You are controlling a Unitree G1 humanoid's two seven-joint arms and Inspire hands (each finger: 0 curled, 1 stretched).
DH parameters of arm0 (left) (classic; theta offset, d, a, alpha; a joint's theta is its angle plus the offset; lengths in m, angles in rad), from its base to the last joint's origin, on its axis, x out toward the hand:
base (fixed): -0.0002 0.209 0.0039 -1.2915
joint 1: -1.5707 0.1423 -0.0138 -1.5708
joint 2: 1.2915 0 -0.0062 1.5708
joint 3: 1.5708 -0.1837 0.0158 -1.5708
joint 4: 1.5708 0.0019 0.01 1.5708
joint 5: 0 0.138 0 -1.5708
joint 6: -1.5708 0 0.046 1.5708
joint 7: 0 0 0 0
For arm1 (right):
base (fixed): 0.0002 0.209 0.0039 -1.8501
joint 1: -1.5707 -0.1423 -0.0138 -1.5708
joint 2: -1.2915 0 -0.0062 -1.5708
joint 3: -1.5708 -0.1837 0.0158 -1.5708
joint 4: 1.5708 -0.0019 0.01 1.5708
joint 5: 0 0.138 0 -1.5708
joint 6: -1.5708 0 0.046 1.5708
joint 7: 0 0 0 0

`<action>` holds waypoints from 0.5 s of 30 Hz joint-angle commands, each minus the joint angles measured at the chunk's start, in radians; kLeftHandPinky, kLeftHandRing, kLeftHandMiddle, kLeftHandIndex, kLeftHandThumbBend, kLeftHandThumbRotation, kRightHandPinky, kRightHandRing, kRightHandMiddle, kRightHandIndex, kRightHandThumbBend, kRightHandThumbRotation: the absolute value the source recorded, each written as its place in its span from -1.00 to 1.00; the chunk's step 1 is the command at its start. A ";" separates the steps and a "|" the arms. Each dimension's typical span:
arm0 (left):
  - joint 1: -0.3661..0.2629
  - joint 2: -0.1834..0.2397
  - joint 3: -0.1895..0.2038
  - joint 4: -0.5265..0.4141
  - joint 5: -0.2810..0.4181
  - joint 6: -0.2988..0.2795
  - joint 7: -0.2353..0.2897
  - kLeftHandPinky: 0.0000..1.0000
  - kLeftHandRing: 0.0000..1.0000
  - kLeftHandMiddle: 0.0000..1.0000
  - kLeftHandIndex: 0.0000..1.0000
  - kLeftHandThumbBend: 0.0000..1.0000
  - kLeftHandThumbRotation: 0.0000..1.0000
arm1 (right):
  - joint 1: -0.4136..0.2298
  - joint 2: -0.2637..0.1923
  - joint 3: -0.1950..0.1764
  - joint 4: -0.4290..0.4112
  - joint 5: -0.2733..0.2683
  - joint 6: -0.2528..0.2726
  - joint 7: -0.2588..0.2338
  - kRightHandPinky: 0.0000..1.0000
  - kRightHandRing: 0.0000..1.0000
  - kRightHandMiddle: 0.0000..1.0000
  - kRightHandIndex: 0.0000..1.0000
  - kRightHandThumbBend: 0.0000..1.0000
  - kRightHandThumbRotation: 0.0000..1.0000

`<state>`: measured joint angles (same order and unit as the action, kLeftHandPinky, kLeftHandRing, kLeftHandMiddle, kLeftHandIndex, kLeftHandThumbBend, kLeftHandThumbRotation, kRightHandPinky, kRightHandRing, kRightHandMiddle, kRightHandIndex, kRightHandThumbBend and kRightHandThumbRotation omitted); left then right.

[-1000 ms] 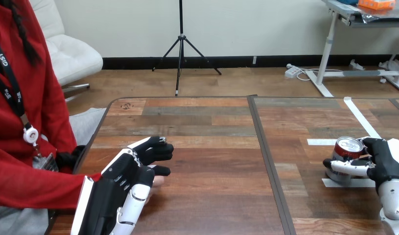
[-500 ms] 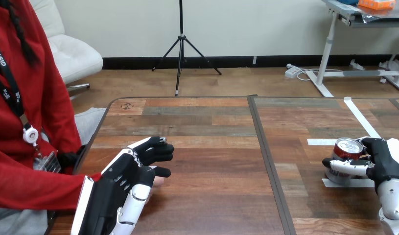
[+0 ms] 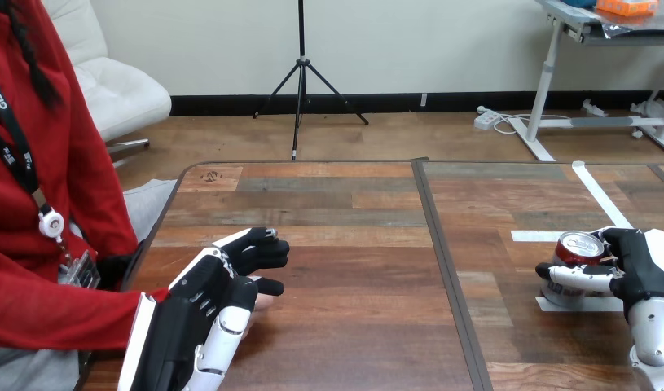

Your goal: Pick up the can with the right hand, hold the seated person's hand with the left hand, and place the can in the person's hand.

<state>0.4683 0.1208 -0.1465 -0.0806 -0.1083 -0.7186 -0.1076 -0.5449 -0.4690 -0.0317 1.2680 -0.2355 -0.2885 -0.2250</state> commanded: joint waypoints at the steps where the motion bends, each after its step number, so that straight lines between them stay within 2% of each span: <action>1: -0.042 -0.033 0.007 -0.017 -0.002 -0.011 -0.001 0.22 0.45 0.43 0.43 0.03 0.55 | -0.087 0.009 0.003 -0.005 0.000 -0.033 -0.023 -0.10 0.00 0.03 -0.04 0.49 -1.00; 15: -0.038 -0.034 0.006 -0.018 0.002 -0.015 0.000 0.22 0.46 0.43 0.44 0.00 0.55 | -0.085 0.006 0.014 -0.012 -0.013 -0.046 -0.030 -0.18 -0.08 -0.03 -0.04 0.47 -1.00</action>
<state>0.4683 0.1208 -0.1465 -0.0806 -0.1075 -0.7186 -0.1077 -0.5449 -0.4666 -0.0256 1.2682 -0.2423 -0.2946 -0.2348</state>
